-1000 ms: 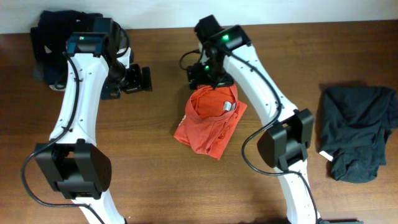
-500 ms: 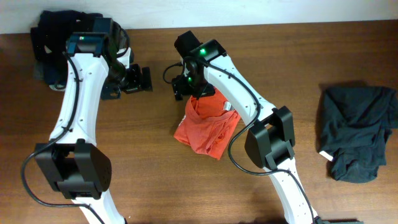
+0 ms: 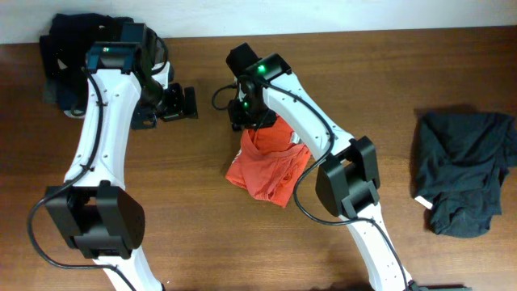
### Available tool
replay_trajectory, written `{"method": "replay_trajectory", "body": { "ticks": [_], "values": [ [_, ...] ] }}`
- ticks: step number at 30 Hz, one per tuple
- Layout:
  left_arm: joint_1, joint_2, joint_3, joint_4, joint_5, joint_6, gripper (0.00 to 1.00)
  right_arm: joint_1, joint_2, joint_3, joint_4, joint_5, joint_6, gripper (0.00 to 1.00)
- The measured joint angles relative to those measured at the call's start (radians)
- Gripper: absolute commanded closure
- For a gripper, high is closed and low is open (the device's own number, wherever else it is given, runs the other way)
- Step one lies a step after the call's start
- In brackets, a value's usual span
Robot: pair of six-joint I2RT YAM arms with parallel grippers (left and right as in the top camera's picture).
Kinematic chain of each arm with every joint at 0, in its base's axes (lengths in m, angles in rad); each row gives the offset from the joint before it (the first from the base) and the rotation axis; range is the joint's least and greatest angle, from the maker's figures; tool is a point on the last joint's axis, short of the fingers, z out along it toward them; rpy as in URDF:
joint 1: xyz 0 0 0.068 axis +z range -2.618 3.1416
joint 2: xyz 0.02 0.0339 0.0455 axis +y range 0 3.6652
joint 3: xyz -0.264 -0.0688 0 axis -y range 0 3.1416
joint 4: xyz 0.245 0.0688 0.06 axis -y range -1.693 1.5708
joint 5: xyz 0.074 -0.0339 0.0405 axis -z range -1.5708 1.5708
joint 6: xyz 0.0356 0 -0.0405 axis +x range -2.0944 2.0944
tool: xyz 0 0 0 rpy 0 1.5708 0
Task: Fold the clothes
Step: 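Release the shirt and raise the right gripper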
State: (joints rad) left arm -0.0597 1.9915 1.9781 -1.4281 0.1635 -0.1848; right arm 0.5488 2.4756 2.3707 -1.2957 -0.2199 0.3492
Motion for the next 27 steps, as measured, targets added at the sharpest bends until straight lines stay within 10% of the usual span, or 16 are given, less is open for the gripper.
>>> {"method": "replay_trajectory", "body": {
  "ticks": [8,18,27],
  "values": [
    [0.000,0.000,0.000,0.000,0.000,0.000,0.01,0.000,0.010,-0.001,0.000,-0.001,0.008,0.75],
    [0.000,0.000,0.000,-0.002,-0.004,0.000,0.01,0.000,0.010,-0.001,0.000,0.000,0.014,0.55],
    [0.000,0.000,0.000,-0.004,-0.007,0.000,0.01,0.000,0.011,-0.013,0.000,0.000,0.011,0.70]
  ]
}}
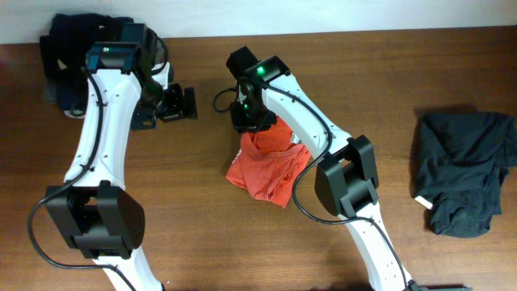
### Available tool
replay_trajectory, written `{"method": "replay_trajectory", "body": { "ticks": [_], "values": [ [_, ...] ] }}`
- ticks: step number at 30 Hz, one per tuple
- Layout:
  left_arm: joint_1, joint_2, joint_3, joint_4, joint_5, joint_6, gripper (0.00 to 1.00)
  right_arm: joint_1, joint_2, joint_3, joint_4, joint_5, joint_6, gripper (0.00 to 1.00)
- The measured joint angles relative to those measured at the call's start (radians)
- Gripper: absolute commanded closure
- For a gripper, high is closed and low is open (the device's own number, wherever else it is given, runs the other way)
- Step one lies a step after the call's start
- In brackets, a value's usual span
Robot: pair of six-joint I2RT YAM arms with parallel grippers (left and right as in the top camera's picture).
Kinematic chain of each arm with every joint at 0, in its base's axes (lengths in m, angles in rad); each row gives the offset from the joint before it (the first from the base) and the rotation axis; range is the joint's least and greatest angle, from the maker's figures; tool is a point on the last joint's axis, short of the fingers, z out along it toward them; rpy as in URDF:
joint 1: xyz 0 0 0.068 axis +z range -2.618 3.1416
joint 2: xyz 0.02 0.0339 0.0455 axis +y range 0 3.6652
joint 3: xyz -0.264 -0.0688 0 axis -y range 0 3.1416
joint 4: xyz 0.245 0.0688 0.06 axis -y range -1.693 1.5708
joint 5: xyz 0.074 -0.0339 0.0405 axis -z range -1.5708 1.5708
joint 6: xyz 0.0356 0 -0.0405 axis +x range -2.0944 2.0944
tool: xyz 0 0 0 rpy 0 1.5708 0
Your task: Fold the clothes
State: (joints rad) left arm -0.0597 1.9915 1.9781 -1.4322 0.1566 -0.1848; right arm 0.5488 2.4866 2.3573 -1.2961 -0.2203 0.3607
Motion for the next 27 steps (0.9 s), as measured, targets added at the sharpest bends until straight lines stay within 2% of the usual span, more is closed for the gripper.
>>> {"method": "replay_trajectory", "body": {
  "ticks": [4,6,12,27],
  "values": [
    [0.000,0.000,0.000,0.000,0.000,0.000,0.01,0.000,0.002,-0.017,0.000,0.000,0.000,0.85],
    [0.000,0.000,0.000,0.000,0.000,0.000,0.01,0.000,0.004,-0.019,-0.001,0.000,0.001,0.96],
    [0.000,0.000,0.000,0.000,0.000,0.000,0.01,0.000,0.005,-0.020,-0.008,0.003,0.011,0.96],
    [0.000,0.000,0.000,0.002,0.000,0.000,0.01,-0.004,0.005,-0.018,-0.151,0.136,0.037,0.96]
  ]
}}
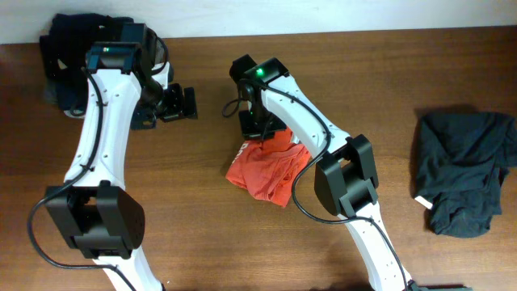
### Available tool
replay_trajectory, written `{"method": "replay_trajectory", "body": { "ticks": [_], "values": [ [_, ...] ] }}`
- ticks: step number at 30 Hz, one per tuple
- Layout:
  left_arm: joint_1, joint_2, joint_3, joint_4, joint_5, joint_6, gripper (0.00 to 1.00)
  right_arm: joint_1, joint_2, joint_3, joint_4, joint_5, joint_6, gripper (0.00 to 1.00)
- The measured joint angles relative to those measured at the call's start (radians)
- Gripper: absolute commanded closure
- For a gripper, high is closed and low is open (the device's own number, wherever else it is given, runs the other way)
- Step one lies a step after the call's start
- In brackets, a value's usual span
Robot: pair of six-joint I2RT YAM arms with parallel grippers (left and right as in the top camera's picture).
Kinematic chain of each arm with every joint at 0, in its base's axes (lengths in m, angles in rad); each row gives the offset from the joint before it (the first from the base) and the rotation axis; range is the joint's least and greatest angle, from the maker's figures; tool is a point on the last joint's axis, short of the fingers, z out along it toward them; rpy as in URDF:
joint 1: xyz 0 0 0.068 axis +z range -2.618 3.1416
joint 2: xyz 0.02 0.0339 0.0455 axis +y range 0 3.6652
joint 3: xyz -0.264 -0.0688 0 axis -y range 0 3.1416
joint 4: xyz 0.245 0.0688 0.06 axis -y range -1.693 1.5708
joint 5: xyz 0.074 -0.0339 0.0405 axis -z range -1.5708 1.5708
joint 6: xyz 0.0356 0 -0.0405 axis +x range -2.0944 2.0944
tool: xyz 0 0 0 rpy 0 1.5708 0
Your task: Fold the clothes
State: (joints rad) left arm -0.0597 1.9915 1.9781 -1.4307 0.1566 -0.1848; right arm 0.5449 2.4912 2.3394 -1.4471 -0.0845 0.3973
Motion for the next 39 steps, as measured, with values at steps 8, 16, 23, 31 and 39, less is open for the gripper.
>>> {"method": "replay_trajectory", "body": {
  "ticks": [8,16,23,31,39],
  "values": [
    [0.000,0.000,0.000,0.002,0.000,0.000,0.01,-0.031,-0.005,0.000,-0.113,0.059,0.019,0.96],
    [0.000,0.000,0.000,0.002,0.000,0.000,0.01,-0.052,-0.013,0.002,-0.191,0.081,0.022,0.96],
    [0.000,0.000,0.000,0.002,0.000,0.000,0.01,-0.053,-0.013,0.002,-0.229,0.150,0.023,0.96],
    [0.000,0.000,0.000,0.002,0.000,0.000,0.01,-0.074,-0.013,0.002,-0.247,0.174,0.018,0.73],
    [0.000,0.000,0.000,0.002,0.000,0.000,0.01,-0.088,-0.013,0.002,-0.248,0.178,-0.010,0.49]
  ]
}}
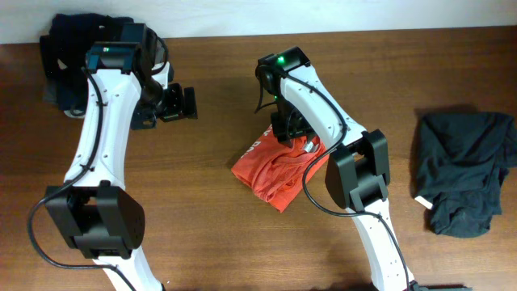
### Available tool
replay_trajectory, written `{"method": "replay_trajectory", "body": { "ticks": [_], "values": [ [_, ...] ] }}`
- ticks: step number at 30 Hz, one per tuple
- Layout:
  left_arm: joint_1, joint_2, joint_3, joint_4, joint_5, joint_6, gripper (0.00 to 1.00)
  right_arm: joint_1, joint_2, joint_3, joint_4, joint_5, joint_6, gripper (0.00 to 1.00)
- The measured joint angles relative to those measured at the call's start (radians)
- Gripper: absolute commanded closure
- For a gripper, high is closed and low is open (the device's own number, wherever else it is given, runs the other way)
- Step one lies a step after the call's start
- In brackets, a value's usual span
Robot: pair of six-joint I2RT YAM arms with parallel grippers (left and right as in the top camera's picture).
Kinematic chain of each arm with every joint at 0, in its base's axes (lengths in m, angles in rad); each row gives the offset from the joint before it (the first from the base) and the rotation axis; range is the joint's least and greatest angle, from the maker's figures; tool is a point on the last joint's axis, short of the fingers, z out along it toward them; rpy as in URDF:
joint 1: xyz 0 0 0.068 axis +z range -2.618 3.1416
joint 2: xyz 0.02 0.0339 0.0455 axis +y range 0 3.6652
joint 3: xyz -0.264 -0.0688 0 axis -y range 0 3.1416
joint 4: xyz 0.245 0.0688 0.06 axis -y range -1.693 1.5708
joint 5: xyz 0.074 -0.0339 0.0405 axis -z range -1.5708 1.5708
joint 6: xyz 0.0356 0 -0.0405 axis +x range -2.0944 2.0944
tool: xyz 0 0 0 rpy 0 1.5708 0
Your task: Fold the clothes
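Note:
An orange garment [277, 171] lies crumpled in the middle of the table. My right gripper [286, 134] points down at its upper edge and is shut on the cloth there; the wrist hides the fingertips. The cloth is bunched up under it and spreads out flatter toward the lower left. Far to the left, my left gripper [191, 103] hovers over bare wood, open, with nothing between its fingers.
A dark pile of clothes [68, 47] sits at the back left corner behind the left arm. A dark green-black garment [464, 171] lies crumpled at the right edge. Bare brown tabletop [186, 202] lies between them.
My right gripper has moved right and a little toward the front, and the orange garment's upper edge has shifted right with it. The left arm has not moved.
My right gripper stood at the garment's upper left corner for the first two moments. Then it sat slightly lower and further right on that corner. Now it is well to the right with the cloth pulled along. The left gripper stayed open and still throughout.

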State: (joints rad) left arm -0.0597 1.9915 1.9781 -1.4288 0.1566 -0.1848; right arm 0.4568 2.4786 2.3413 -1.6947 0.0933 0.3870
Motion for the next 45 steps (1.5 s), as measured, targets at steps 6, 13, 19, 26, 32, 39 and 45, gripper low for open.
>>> {"method": "replay_trajectory", "body": {
  "ticks": [6,13,19,26,32,39,45],
  "values": [
    [0.000,0.000,0.000,0.000,0.000,0.000,0.01,0.000,-0.002,0.000,0.000,0.000,-0.028,0.48],
    [0.000,0.000,0.000,0.012,0.000,0.000,0.01,-0.016,-0.076,0.000,0.000,0.053,-0.003,0.28],
    [0.000,0.000,0.000,0.013,0.000,0.000,0.01,-0.100,-0.192,0.003,0.000,0.101,0.005,0.14],
    [-0.051,0.000,-0.006,0.032,0.006,0.027,0.01,-0.246,-0.208,0.012,0.023,0.053,-0.009,0.24],
    [-0.149,0.000,-0.064,0.132,0.016,0.047,0.04,-0.303,-0.208,0.012,0.101,-0.155,-0.096,0.66],
    [-0.224,0.000,-0.145,0.192,0.022,0.061,0.56,-0.288,-0.207,0.010,0.156,-0.241,-0.134,0.94],
    [-0.279,0.003,-0.229,0.242,0.063,0.063,0.99,-0.288,-0.203,-0.060,0.240,-0.311,-0.137,0.96]
  ]
}}
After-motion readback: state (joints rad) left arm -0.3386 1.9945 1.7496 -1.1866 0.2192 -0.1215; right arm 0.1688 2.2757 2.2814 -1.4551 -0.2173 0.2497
